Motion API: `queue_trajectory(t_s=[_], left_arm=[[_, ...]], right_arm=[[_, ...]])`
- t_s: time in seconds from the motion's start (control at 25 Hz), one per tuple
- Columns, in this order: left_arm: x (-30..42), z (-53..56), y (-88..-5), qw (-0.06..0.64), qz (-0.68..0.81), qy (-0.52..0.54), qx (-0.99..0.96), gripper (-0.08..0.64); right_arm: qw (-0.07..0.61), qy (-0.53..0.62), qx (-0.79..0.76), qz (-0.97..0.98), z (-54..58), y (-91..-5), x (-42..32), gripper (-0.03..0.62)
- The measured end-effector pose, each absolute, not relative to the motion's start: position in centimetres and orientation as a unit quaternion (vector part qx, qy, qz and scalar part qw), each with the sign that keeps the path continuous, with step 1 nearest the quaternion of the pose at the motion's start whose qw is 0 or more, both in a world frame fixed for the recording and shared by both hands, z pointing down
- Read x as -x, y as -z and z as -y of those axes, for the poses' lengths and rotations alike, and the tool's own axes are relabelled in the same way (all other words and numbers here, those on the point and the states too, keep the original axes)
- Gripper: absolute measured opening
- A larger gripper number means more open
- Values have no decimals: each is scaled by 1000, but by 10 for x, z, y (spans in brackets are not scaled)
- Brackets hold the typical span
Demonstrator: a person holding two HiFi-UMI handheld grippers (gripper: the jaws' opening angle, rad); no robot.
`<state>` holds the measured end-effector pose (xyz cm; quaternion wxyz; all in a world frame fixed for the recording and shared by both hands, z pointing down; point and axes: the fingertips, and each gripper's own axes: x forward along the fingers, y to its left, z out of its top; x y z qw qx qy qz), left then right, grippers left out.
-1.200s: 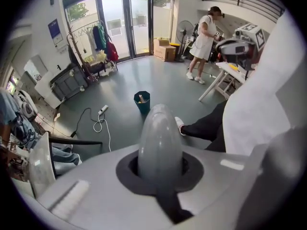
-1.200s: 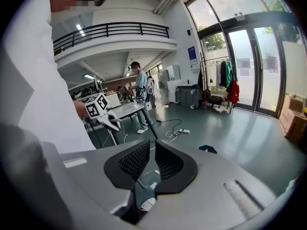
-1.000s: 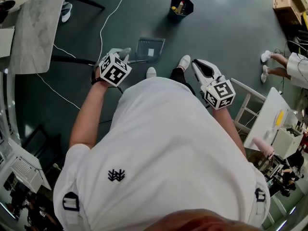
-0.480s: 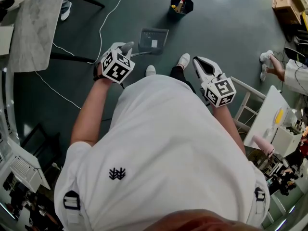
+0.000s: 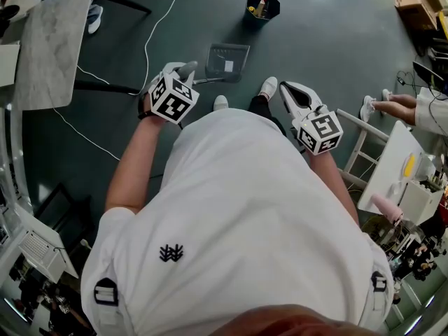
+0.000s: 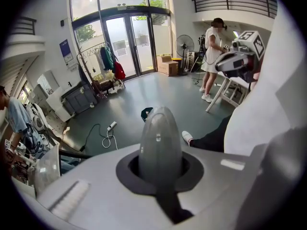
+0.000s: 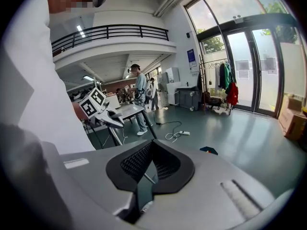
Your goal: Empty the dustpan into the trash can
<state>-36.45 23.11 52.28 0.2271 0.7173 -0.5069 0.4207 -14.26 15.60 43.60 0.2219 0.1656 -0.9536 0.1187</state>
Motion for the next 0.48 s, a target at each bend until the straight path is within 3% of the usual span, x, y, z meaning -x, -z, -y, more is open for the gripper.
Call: queue_trajectory(t_s=[0.48], left_arm=[[360,-231,-522,224,499,-428,-719,60]], right_arm=[[222,-116,-162,954,-153,-436,147,2]])
